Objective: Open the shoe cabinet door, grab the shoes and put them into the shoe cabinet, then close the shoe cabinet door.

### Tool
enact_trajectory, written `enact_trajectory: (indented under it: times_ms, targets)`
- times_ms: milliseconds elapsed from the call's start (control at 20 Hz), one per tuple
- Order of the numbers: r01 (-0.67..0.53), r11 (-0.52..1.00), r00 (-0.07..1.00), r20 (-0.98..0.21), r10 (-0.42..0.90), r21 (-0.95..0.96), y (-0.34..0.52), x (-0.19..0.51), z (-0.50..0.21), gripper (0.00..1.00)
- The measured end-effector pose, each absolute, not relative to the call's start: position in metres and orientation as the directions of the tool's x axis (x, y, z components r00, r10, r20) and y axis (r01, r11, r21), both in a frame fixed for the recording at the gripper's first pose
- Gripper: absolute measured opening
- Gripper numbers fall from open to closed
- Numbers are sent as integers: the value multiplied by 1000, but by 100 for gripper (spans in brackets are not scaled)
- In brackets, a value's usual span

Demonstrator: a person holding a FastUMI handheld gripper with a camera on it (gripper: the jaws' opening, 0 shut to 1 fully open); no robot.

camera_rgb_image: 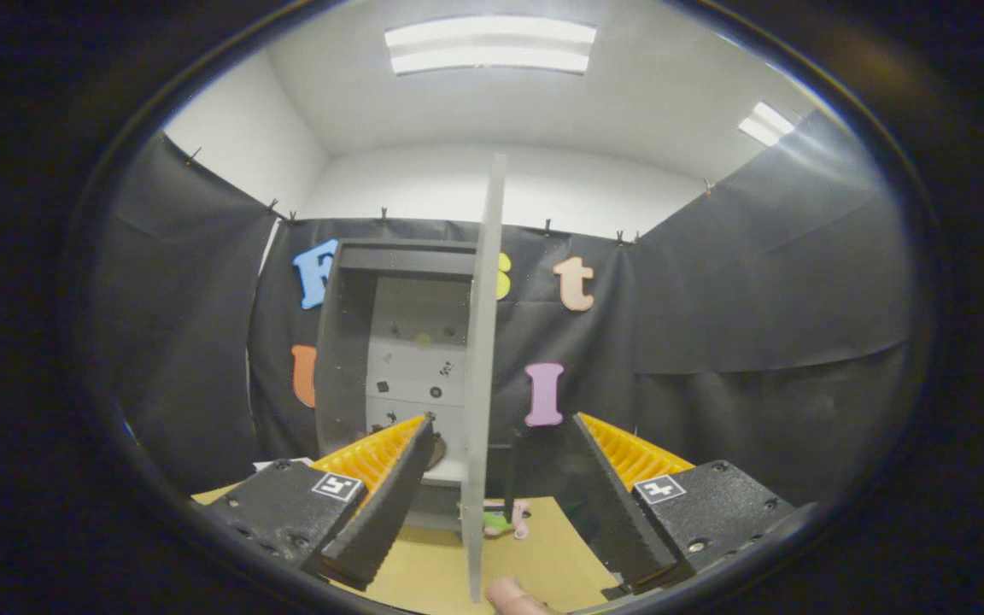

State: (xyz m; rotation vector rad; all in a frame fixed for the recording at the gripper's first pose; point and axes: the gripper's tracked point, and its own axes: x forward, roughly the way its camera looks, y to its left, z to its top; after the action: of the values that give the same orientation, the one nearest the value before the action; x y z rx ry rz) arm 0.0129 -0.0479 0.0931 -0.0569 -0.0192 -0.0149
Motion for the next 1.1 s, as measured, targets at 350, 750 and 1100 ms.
enact_trajectory:
  times_ms: [350,750,1100]
  targets:
    - [-18,996,990,-141,5,-89,-98,63,23,100]
    - [-114,992,972,-213,101,-51,-111,119,-20,97]
    - [-69,993,981,-185,51,-93,-92,114,-22,94]
